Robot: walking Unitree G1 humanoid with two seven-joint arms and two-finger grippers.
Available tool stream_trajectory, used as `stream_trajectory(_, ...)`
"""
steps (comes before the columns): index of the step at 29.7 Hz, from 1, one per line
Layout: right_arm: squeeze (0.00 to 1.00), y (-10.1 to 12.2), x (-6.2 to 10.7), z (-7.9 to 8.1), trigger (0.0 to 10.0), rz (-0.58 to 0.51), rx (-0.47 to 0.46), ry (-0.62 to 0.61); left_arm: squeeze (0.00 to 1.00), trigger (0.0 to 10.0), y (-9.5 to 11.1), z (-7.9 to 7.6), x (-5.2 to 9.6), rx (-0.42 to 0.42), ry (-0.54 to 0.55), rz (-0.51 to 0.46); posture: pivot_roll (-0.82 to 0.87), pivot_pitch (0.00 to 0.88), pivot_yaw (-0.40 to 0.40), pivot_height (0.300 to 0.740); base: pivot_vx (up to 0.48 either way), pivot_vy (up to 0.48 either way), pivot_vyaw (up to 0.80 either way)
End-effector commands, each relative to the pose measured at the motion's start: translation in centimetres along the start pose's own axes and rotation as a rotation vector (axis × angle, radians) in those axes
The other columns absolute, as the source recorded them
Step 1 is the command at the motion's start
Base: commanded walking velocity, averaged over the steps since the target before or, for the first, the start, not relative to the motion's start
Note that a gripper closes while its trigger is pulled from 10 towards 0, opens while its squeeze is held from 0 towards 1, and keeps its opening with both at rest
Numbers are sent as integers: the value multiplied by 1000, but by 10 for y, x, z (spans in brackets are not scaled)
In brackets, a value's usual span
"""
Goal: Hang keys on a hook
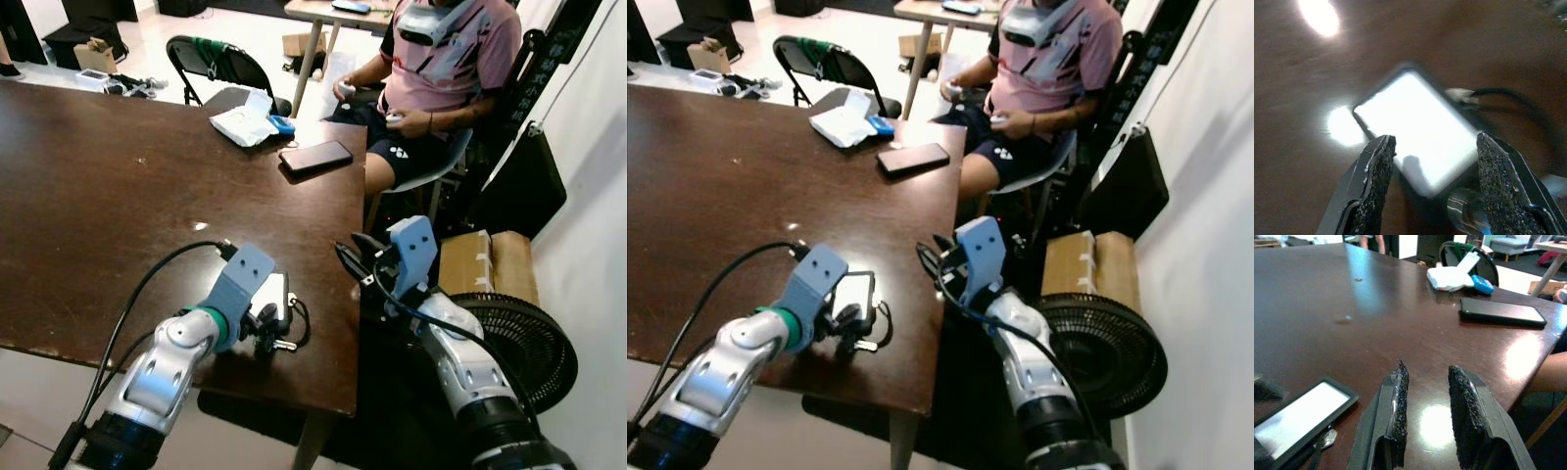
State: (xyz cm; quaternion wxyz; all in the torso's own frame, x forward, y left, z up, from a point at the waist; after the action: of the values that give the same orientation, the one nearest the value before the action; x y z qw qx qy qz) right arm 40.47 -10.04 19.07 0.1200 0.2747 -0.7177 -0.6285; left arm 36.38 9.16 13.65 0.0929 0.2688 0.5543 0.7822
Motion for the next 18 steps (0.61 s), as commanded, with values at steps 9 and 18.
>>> stream_trajectory(9,0,-2,2,2,10000,-3,-10,7,0,10000,1,-4,22,89,-44,19,105,135,62,740,0,0,0)
stream_trajectory(18,0,1,2,2,10000,-12,-9,8,0,9333,-33,2,25,67,18,132,93,126,61,740,0,0,0)
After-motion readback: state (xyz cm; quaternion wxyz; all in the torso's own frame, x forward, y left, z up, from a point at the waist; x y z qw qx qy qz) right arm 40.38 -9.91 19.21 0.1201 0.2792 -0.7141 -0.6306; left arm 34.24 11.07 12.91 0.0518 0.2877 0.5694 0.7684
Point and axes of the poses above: a point about 5 cm out from each wrist's last joint towards the gripper, its own x axis pointing back from the gripper into the wrist, its own y axis along the axis of the wrist's last joint, z = x × y, the point moved 6 cm from there along -x, pointing out of the wrist towards the gripper, and after that the axes turned 1 degree about x, right-handed, at the moved point
